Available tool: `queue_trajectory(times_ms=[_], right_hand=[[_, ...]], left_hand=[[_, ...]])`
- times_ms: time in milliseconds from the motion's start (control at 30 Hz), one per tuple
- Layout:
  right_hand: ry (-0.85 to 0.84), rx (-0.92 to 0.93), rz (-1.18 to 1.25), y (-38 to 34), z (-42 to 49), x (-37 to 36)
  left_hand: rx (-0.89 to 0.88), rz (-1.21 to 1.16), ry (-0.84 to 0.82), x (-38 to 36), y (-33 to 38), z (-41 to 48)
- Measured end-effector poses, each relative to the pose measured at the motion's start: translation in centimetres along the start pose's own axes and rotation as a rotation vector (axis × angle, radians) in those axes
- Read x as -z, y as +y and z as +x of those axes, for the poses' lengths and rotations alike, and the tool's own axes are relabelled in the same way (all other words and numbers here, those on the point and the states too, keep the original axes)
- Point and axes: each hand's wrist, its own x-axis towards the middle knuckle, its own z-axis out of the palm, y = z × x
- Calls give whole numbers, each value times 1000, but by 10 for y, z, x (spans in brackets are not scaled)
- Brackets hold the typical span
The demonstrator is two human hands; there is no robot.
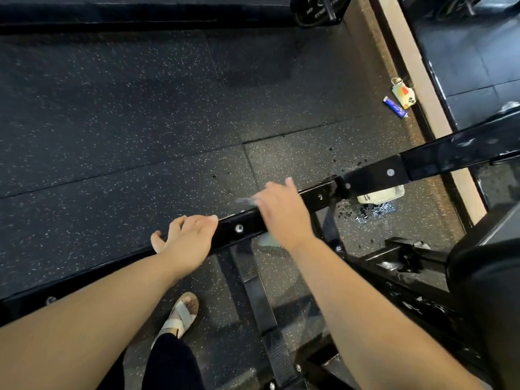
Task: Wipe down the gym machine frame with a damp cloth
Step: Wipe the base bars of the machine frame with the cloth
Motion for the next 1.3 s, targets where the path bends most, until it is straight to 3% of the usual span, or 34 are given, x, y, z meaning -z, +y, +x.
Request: queue_trajectory(times_ms=[33,100,200,267,333,400,433,567,700,800,933,1000,1067,1200,1300], right_hand=[[-52,-112,-69,30,1,0],[15,-369,-47,78,-9,-1],[348,-641,263,68,-18,-13],[420,-592,394,17,-14,-18],[413,-336,466,-26,-20,-20],[429,-68,396,-17,-25,-19],[422,-41,327,3,-23,-19],[411,-501,311,73,-16,-23],[476,-711,341,36,-5,-20],[434,-510,397,-50,0,-10],[380,-72,474,-125,-14,-15],[202,35,257,-92,-17,-10],[130,-106,179,-53,-18,-7],[369,-617,413,-28,-15,-14],[400,-581,331,-94,1,-18]], left_hand=[[0,-20,-7,1,0,-1],[-8,-15,-7,0,0,-2],[-36,59,10,-1,-1,1],[-44,75,8,-3,-3,3],[-27,45,5,-3,-4,3],[-20,23,0,-3,-3,3],[-22,21,-3,-2,-2,2],[-32,0,-13,-1,-1,0],[-10,-61,-19,3,5,-7],[48,-222,-32,9,13,-14],[-31,-686,118,14,-6,-18],[-99,-513,194,26,-24,-24],[-155,-187,269,42,-53,-31],[-121,312,352,74,-117,-60],[-19,341,426,84,-160,-79]])
